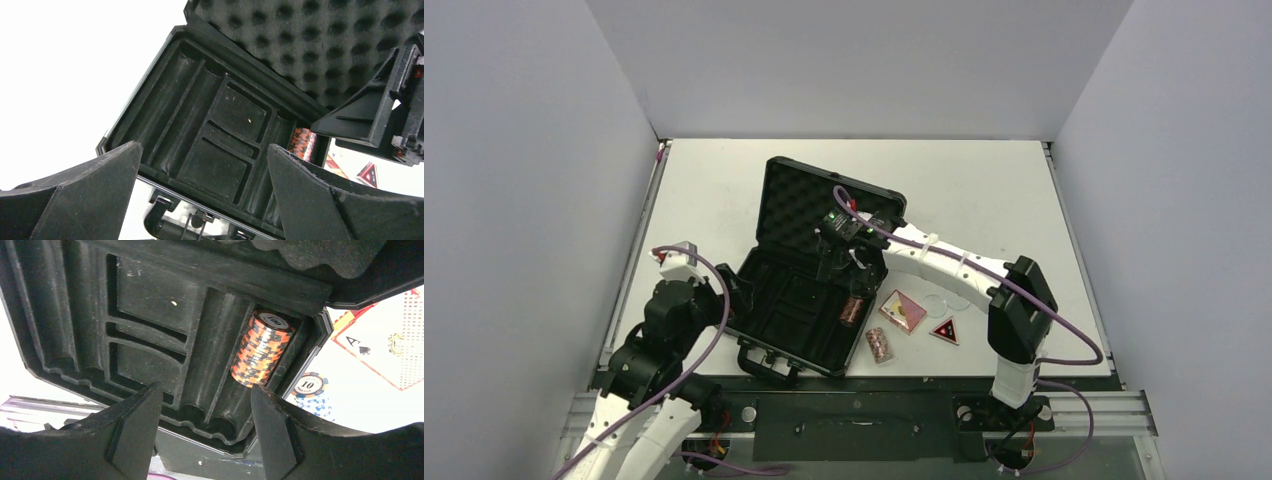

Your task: Pack up texas hold em set

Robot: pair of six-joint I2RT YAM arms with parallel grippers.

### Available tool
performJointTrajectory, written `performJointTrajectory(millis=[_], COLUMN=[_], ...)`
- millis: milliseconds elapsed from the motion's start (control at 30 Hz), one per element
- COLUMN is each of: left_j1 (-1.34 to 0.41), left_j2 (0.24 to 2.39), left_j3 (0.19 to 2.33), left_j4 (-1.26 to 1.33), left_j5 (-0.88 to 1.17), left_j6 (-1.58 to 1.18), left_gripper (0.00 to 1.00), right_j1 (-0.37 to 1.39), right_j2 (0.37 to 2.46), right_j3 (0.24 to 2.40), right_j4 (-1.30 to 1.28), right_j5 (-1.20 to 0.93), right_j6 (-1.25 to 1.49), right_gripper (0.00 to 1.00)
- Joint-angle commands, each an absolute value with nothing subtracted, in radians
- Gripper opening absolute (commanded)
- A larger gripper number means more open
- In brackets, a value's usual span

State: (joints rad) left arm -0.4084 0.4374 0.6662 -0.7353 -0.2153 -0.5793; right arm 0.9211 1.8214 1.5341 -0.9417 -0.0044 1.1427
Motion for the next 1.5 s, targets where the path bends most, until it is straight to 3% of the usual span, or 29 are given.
performJointTrajectory(millis=[0, 267, 667, 867, 1267, 1467], left_j1=[-0.4, -0.4, -0.406, -0.41, -0.414, -0.419], left_j2=[0.364, 0.306, 0.373, 0.355, 0.366, 0.361], left_j3=[0.661, 0.636, 0.65, 0.634, 0.626, 0.621], left_j4=[-0.695, -0.669, -0.676, -0.663, -0.643, -0.635], left_j5=[-0.289, -0.315, -0.256, -0.261, -0.213, -0.194], left_j6=[-0.527, -0.492, -0.503, -0.488, -0.476, -0.47], left_gripper=[0.96, 0.96, 0.96, 0.96, 0.96, 0.96], right_j1=[0.955, 1.0, 0.999, 0.989, 0.965, 0.91], right_j2=[1.764, 1.666, 1.414, 1.263, 1.148, 1.229], right_j3=[1.61, 1.638, 1.457, 1.266, 1.065, 1.112], right_j4=[-1.003, -1.046, -1.108, -1.06, -0.832, -0.831], right_j5=[0.097, 0.217, 0.423, 0.494, 0.277, 0.128], right_j6=[1.048, 0.908, 0.921, 0.992, 0.63, 0.452], right_gripper=[0.62, 0.74, 0.75, 0.74, 0.69, 0.68])
